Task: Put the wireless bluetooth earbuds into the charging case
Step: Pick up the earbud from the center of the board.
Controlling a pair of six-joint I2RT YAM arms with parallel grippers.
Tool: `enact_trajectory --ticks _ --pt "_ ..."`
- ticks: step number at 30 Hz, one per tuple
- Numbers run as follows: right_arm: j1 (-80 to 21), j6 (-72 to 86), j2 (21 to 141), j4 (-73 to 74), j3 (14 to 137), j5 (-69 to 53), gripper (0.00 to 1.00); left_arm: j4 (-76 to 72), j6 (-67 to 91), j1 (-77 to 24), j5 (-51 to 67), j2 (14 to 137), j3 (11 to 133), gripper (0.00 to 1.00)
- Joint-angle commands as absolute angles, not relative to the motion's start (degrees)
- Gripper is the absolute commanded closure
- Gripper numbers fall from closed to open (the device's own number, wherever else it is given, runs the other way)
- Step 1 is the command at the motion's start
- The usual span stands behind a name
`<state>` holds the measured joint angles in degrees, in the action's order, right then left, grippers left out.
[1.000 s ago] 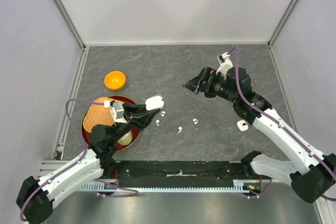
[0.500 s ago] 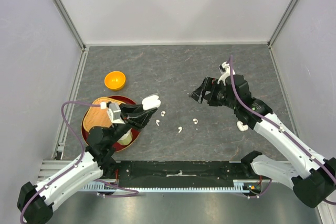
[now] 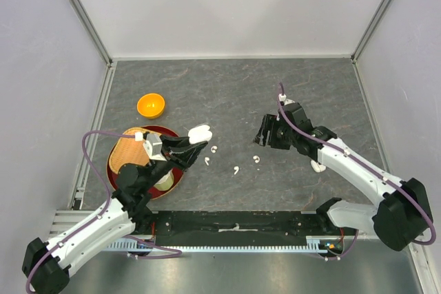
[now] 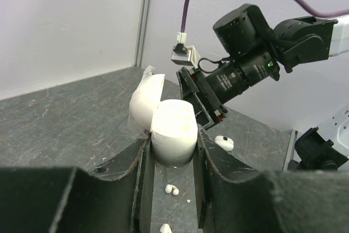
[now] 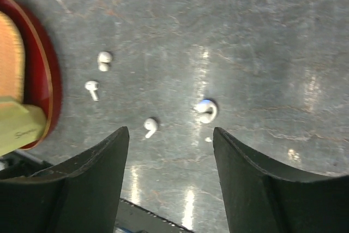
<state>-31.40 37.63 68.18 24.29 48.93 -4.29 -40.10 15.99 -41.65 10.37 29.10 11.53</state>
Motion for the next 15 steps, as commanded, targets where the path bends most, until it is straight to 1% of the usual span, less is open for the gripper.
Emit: enact_trajectory --ticks 1,4,6,8,11,15 --pt "-31.4 35.9 69.9 25.0 47.3 1.6 0.32 -41.3 14.8 -41.7 9.1 29.3 13.5 0.98" --pt "-31.5 33.4 72.7 24.9 47.0 0.7 0.40 -40.1 14.9 -41.7 9.8 28.9 13.6 0.98" --pt "-31.4 32.4 74.0 24.4 46.2 0.9 0.43 -39.6 15.0 -41.7 9.6 28.7 13.5 0.98" --pt "-31.3 31.9 74.5 23.6 45.0 1.0 0.48 -39.5 15.1 -41.7 9.5 28.7 13.4 0.98" --pt "-31.3 31.8 75.3 21.5 43.4 0.4 0.51 -38.4 15.0 -41.7 10.4 28.4 13.9 0.98" --pt "-31.3 31.9 76.8 19.0 42.2 0.1 0.51 -37.9 15.4 -41.7 11.2 28.0 13.9 0.98"
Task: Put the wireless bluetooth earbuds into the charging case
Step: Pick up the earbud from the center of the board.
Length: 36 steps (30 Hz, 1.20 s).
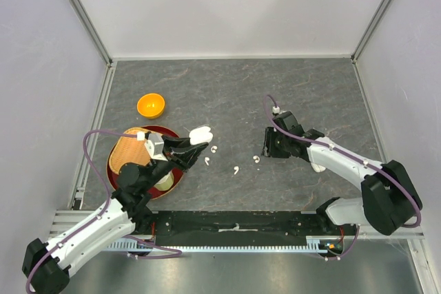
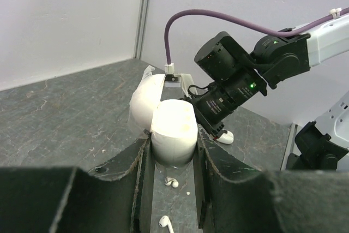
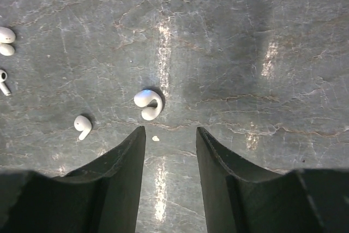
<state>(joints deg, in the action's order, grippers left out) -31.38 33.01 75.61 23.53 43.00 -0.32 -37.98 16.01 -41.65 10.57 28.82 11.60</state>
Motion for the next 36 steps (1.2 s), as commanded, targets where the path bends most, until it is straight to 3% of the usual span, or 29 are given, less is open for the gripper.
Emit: enact_trajectory --ticks 1,36 --pt "-31.2 31.8 77.1 18.5 41.8 0.2 0.51 -37.8 15.6 -41.7 11.3 27.9 13.9 0.98" --pt "-30.8 31.2 86.6 10.0 40.4 -8.4 0.59 -37.3 14.9 -41.8 9.8 26.3 12.2 0.98"
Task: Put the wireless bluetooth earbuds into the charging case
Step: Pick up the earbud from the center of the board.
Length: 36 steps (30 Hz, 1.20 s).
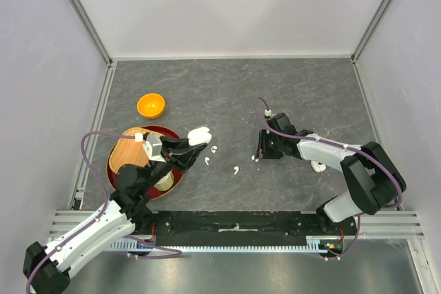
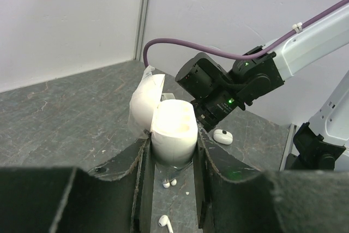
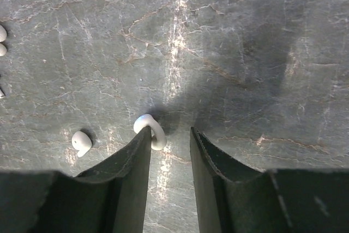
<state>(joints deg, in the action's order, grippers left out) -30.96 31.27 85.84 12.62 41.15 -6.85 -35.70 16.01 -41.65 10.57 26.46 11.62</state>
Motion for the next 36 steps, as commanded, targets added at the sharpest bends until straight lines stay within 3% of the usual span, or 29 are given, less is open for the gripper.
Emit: enact_trajectory --ticks 1,10,15,16,29,36 --pt "-30.8 31.2 86.7 9.7 40.3 -8.4 0.59 -37.3 14.9 -41.7 9.8 26.2 12.1 0.98" --pt "-30.8 31.3 86.7 7.3 39.1 -10.9 0.66 -37.1 15.4 -41.7 9.2 25.6 11.5 0.98" --pt "-30.8 31.3 86.6 6.2 38.6 -12.0 0.75 -36.7 15.4 -41.7 8.8 25.0 11.2 0.98" --pt "-30.8 31.3 86.5 5.8 38.5 -12.6 0.80 -36.7 15.4 -41.7 8.6 25.0 11.2 0.98" --pt "-30.8 30.8 85.7 5.9 37.3 -13.5 0.82 -36.7 15.4 -41.7 8.2 24.7 10.7 0.98" --pt "-30.8 30.7 85.3 5.4 37.1 -14.3 0.96 -36.7 15.5 -41.7 8.7 25.1 10.8 0.98"
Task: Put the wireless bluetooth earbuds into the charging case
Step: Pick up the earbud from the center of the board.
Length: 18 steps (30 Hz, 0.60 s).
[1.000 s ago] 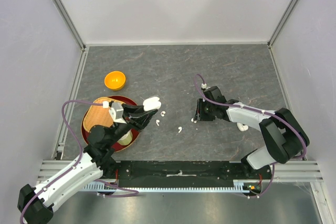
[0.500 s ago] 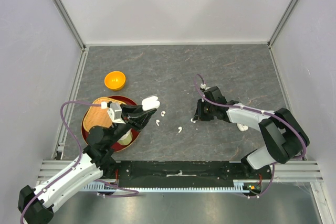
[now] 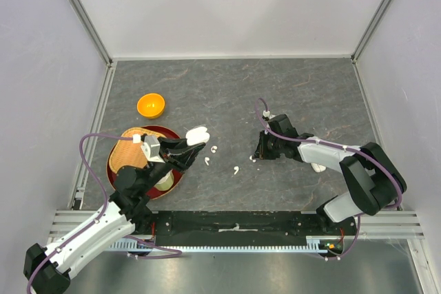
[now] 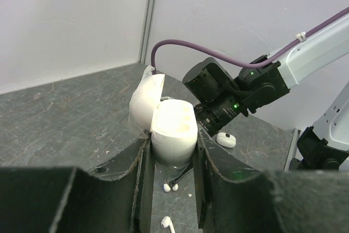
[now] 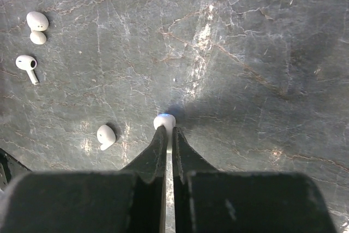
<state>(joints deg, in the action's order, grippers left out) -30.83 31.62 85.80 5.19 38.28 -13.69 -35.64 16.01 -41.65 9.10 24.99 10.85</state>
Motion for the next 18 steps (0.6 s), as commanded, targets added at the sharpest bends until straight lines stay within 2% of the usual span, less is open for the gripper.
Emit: enact_trajectory --ticks 1,8,18 --pt "-30.9 30.4 85.0 5.2 37.1 -14.8 1.00 -36.7 15.5 -41.7 8.6 25.0 10.8 0.98" --pt "-30.8 29.2 78.6 5.0 37.8 -16.8 1.00 -36.5 15.6 -41.7 9.2 25.1 11.2 0.98" --pt "-30.8 25.4 59.9 3.5 44.2 -28.4 1.00 -36.4 13.4 -41.7 15.9 27.6 13.0 0.98"
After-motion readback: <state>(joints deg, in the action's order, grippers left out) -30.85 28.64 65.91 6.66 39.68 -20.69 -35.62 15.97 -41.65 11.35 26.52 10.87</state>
